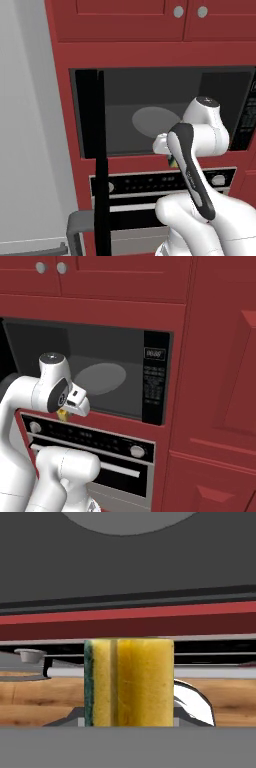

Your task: Place the sponge inside the microwave to prepare for sanitizing.

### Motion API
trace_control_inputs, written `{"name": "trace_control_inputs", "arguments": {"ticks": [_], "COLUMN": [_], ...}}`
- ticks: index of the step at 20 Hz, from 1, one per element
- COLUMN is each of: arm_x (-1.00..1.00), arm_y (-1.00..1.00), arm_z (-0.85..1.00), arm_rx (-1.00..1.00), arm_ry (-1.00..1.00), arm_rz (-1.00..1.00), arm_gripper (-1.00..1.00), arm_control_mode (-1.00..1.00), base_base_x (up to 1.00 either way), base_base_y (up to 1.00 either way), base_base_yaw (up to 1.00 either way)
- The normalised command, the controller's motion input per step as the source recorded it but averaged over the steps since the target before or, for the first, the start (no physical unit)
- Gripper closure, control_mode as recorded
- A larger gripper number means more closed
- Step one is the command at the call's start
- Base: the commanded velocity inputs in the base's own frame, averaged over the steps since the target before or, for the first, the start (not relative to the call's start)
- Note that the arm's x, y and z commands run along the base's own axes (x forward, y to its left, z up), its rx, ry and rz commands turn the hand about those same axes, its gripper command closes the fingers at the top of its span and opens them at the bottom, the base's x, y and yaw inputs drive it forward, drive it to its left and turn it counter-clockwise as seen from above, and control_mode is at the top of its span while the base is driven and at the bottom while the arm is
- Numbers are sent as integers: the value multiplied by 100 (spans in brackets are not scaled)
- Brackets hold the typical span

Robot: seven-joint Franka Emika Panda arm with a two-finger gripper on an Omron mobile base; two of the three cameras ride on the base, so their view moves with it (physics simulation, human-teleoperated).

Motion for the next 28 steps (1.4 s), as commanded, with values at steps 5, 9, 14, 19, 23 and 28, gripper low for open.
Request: {"name": "trace_control_inputs", "arguments": {"ticks": [5, 9, 14, 19, 23, 28], "arm_x": [0, 0, 0, 0, 0, 0], "arm_y": [0, 0, 0, 0, 0, 0], "arm_z": [0, 0, 0, 0, 0, 0], "arm_rx": [0, 0, 0, 0, 0, 0], "arm_ry": [0, 0, 0, 0, 0, 0], "arm_rz": [0, 0, 0, 0, 0, 0], "arm_gripper": [100, 100, 100, 100, 100, 100], "arm_control_mode": [100, 100, 100, 100, 100, -100], "base_base_x": [33, 30, 0, 0, 0, 0], "base_base_y": [19, 3, 0, 0, 0, 0], "base_base_yaw": [-4, -1, 0, 0, 0, 0]}}
